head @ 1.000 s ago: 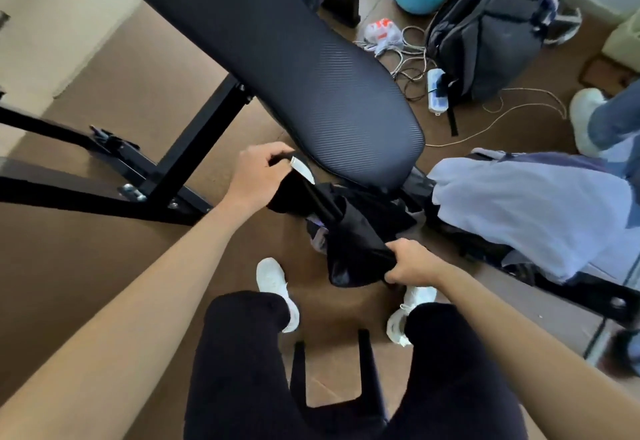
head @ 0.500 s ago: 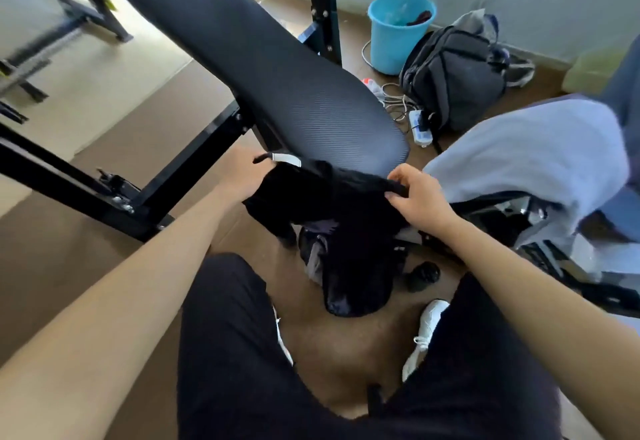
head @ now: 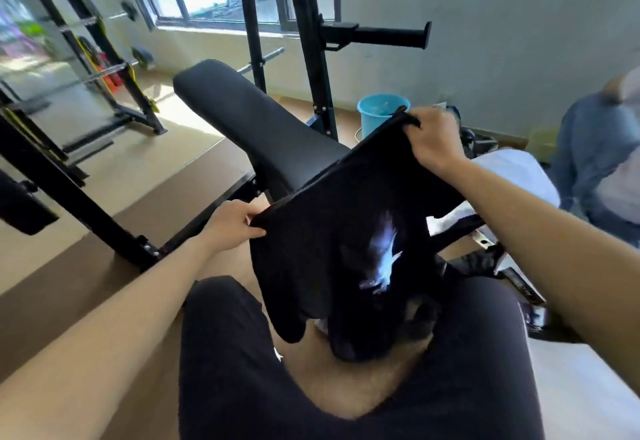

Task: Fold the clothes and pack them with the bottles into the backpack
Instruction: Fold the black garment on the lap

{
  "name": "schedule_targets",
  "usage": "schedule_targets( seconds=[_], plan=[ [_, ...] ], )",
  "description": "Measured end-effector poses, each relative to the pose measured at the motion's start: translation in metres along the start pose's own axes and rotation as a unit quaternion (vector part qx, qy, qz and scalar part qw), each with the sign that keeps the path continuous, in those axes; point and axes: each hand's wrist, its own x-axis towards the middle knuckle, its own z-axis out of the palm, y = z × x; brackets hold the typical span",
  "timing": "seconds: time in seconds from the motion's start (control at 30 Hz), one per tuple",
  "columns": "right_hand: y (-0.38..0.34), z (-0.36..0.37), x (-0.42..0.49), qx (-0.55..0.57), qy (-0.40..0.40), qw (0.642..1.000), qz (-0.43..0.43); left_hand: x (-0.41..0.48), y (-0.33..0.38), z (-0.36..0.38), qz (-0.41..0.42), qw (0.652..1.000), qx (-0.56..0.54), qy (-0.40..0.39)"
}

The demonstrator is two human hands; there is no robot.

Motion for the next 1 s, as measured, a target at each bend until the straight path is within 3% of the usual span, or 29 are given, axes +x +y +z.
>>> schedule_targets(
  seconds=[0.07, 0.17, 0.37, 0.63, 0.8, 0.9, 0.97, 1.0],
  plan=[
    [-0.016, -0.006, 0.002, 0.005, 0.010, 1.000, 0.001, -0.009, -0.005, 0.014, -0.081, 0.991, -0.075, 0.073],
    [-0.035, -0.012, 0.004, -0.006, 0.010, 1.000, -0.003, -0.018, -0.008, 0.038, -0.192, 0.938, -0.256, 0.133],
    [-0.039, -0.010, 0.004, -0.015, -0.015, 1.000, -0.009, -0.025, 0.003, 0.087, -0.160, 0.914, -0.373, -0.003],
    [0.002, -0.011, 0.013, -0.077, 0.000, 0.997, 0.022, -0.011, -0.002, 0.062, -0.147, 0.924, -0.338, 0.105],
    [0.016, -0.005, 0.011, -0.122, -0.046, 0.989, 0.071, 0.003, -0.021, 0.038, -0.166, 0.902, -0.333, 0.218],
    [0.027, -0.002, 0.011, -0.115, -0.002, 0.989, 0.087, 0.012, -0.020, 0.019, -0.171, 0.903, -0.256, 0.301],
    [0.038, 0.008, 0.007, -0.110, -0.016, 0.989, 0.102, 0.017, -0.022, 0.011, -0.151, 0.925, -0.179, 0.300],
    [0.044, 0.014, 0.005, -0.110, -0.059, 0.986, 0.111, 0.018, -0.026, 0.009, -0.125, 0.953, -0.121, 0.247]
  ],
)
